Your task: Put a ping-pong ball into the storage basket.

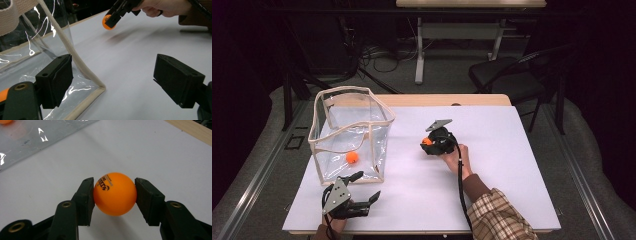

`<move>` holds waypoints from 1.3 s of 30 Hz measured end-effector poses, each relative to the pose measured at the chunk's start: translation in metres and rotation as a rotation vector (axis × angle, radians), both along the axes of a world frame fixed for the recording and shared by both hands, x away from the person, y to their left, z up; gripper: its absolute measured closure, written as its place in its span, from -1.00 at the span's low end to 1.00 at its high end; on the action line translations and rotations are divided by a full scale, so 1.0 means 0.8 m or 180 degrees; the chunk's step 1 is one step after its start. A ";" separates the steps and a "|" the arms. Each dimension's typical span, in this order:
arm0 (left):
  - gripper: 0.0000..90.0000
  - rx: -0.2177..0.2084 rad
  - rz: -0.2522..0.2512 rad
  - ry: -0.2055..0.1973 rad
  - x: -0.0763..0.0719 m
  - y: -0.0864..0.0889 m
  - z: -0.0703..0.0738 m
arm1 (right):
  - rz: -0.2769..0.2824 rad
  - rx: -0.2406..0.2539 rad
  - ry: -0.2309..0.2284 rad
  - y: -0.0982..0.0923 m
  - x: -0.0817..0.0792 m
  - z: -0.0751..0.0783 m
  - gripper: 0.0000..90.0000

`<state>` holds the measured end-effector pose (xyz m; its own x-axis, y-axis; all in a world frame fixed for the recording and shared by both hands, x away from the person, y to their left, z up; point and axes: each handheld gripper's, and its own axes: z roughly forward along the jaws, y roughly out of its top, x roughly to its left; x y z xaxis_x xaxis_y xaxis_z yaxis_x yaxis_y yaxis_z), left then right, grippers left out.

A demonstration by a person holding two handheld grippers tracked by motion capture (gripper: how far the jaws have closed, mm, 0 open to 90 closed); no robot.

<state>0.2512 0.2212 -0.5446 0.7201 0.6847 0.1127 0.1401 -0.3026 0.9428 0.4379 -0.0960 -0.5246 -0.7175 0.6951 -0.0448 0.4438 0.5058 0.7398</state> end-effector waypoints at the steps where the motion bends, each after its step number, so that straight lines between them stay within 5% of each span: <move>1: -0.65 0.0004 0.0000 0.0001 0.000 0.000 0.000 | -0.0007 0.0001 -0.0009 0.000 -0.001 0.001 0.13; 39: -0.65 -0.0006 0.0010 -0.0003 0.000 0.001 0.000 | -0.0063 0.0145 -0.0258 -0.012 -0.007 0.034 0.13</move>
